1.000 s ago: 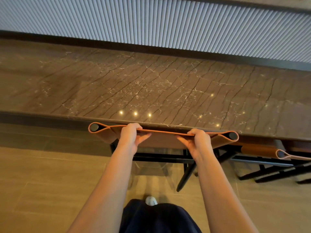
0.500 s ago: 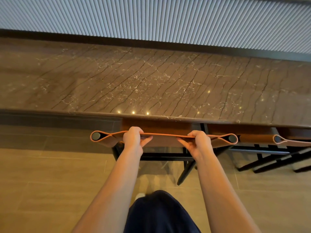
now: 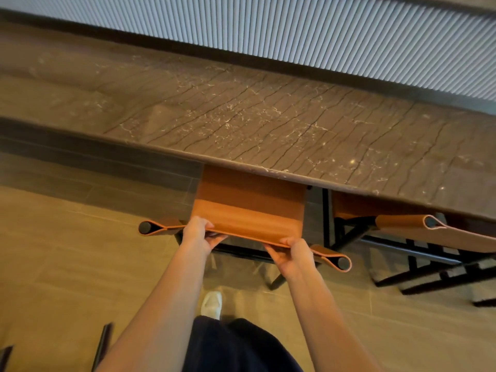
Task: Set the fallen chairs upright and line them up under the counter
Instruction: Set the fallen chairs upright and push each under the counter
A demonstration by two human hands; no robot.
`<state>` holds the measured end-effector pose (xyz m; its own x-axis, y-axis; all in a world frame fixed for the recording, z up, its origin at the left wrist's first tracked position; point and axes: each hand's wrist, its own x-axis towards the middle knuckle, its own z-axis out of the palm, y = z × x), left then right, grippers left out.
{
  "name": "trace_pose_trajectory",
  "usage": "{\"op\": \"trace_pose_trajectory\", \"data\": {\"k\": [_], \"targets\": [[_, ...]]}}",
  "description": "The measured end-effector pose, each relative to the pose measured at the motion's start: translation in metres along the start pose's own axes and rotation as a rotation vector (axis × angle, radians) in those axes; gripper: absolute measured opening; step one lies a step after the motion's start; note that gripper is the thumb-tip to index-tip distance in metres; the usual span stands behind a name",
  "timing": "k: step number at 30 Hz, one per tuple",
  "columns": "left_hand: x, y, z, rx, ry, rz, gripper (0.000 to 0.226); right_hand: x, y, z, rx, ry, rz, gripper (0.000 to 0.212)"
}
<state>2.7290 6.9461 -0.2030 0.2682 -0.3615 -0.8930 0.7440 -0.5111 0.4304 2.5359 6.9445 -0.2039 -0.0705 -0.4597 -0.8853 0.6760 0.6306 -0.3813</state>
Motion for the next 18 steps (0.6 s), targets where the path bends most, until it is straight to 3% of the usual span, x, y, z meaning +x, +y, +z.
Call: {"op": "trace_pose_trajectory", "data": {"k": [6, 9, 13, 18], "targets": [[-0.005, -0.009, -0.024, -0.059, -0.123, 0.000, 0.035, -0.006, 0.005, -0.016, 0.058, -0.087, 0.007, 0.015], [-0.004, -0.009, -0.030, -0.184, -0.151, -0.006, 0.041, -0.003, 0.000, -0.020, 0.188, -0.106, 0.033, 0.034], [0.004, -0.003, -0.028, -0.144, -0.145, 0.002, 0.040, 0.006, -0.006, -0.018, 0.172, -0.087, 0.033, 0.049], [0.012, 0.024, -0.006, -0.133, -0.165, -0.012, 0.045, 0.012, -0.030, 0.008, 0.144, -0.042, 0.007, 0.044]]}}
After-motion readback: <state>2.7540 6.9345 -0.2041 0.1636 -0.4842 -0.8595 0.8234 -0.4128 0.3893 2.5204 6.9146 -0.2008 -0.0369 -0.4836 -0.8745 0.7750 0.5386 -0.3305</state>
